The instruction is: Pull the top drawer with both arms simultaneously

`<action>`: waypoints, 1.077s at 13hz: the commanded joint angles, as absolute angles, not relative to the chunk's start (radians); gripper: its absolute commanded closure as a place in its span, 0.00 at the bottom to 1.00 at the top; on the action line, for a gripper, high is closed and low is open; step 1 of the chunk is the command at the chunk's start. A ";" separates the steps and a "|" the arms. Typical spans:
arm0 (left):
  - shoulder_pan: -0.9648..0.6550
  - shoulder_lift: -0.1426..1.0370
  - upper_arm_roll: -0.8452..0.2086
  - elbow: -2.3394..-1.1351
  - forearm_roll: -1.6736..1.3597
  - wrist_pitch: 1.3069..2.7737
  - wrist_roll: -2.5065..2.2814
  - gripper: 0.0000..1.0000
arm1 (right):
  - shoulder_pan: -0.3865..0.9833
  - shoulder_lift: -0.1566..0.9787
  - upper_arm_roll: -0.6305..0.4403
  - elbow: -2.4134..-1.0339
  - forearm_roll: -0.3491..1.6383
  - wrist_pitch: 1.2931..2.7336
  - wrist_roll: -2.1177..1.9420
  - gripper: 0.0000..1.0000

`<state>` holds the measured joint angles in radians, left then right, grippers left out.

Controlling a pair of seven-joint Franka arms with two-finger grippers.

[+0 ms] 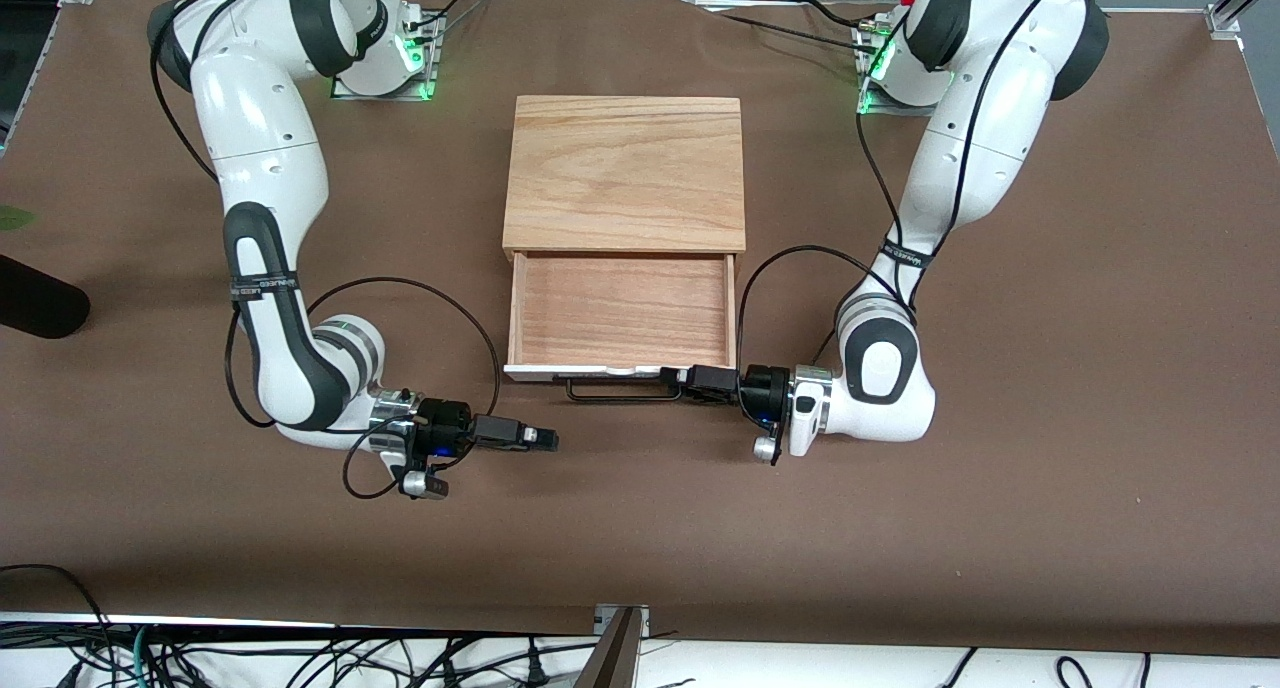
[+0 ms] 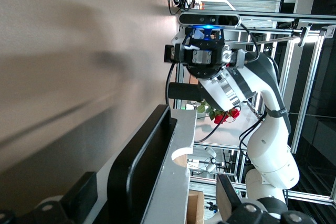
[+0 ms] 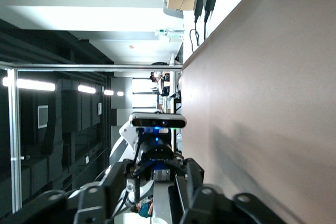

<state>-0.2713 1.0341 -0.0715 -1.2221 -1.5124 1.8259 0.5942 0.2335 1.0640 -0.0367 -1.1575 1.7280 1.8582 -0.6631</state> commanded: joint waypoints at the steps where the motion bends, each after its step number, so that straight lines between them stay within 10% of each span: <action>1: -0.281 1.003 -0.031 -1.264 -1.360 1.778 0.543 0.00 | 0.255 1.022 -0.139 -1.137 1.642 1.865 -0.516 0.00; 14: -0.244 0.556 0.052 -1.226 -0.340 1.685 0.310 0.00 | 0.255 0.726 -0.291 -1.127 0.537 1.659 -0.060 0.00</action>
